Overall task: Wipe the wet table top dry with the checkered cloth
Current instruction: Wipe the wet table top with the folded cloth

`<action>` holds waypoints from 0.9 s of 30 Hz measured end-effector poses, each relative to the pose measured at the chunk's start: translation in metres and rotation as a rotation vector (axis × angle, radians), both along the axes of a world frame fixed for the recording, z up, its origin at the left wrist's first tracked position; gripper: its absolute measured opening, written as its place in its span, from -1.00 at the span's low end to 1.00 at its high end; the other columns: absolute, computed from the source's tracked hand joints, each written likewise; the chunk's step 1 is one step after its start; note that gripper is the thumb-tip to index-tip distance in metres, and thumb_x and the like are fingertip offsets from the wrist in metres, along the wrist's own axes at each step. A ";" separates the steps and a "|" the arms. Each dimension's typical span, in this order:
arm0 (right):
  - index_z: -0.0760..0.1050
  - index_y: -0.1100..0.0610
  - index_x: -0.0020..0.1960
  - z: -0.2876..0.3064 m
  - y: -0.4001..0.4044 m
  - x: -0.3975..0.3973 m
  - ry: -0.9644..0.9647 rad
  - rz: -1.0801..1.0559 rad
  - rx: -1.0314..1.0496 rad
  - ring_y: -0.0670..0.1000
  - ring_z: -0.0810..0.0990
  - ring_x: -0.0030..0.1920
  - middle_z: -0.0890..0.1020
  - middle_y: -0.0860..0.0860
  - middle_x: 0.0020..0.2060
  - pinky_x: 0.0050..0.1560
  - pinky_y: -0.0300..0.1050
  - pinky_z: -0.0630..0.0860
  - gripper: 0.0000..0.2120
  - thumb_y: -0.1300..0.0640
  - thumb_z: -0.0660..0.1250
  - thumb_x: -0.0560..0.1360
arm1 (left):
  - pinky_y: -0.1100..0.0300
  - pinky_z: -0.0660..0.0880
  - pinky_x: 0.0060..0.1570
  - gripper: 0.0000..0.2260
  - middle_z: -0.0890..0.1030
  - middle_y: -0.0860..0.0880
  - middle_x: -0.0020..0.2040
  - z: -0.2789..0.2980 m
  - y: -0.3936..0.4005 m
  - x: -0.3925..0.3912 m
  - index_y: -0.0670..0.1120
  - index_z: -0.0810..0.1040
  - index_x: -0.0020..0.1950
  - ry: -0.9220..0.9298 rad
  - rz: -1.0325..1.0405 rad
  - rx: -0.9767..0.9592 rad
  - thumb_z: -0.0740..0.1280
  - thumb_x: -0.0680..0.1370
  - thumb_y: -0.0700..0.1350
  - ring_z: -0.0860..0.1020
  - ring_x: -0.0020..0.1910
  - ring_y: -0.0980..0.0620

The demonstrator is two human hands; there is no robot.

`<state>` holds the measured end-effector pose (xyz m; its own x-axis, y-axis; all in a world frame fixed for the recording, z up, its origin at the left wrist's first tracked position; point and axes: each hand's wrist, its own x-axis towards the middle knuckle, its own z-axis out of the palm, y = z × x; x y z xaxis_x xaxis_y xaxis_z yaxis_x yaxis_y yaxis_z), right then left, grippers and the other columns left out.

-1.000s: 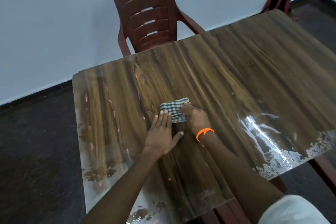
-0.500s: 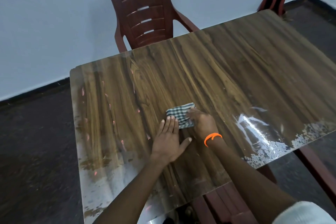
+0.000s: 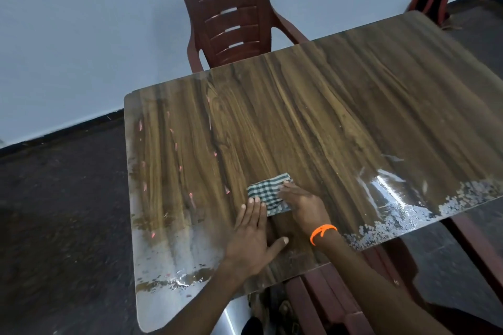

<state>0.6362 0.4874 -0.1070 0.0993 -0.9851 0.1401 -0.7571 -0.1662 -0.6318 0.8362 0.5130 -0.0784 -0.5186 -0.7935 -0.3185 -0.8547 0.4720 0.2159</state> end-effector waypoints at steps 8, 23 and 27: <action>0.63 0.12 0.10 0.015 -0.029 -0.011 0.041 -0.071 0.061 -0.01 0.52 0.25 0.63 0.03 0.15 0.20 -0.12 0.48 -0.64 0.33 0.24 0.38 | -0.05 -0.20 0.58 -0.06 -0.03 -0.26 0.64 0.003 -0.051 -0.031 -0.30 -0.04 0.62 -0.109 -0.027 -0.079 -0.28 0.51 0.41 -0.17 0.63 -0.11; 0.60 0.01 0.19 0.006 0.065 -0.029 0.079 -0.004 0.113 -0.11 0.41 0.34 0.55 -0.07 0.26 0.25 -0.14 0.46 -0.59 0.20 0.19 0.41 | -0.02 -0.24 0.56 -0.17 -0.21 -0.16 0.63 0.004 0.042 -0.021 -0.22 -0.14 0.63 0.050 -0.062 0.028 -0.11 0.63 0.40 -0.37 0.58 -0.02; 0.60 0.07 0.18 0.005 0.032 -0.037 0.077 -0.073 0.095 -0.03 0.45 0.32 0.58 -0.01 0.23 0.28 -0.14 0.42 -0.54 0.35 0.25 0.34 | -0.03 -0.24 0.58 -0.14 -0.12 -0.17 0.65 0.002 0.006 -0.040 -0.23 -0.09 0.64 -0.030 -0.067 -0.005 -0.21 0.58 0.40 -0.28 0.61 -0.05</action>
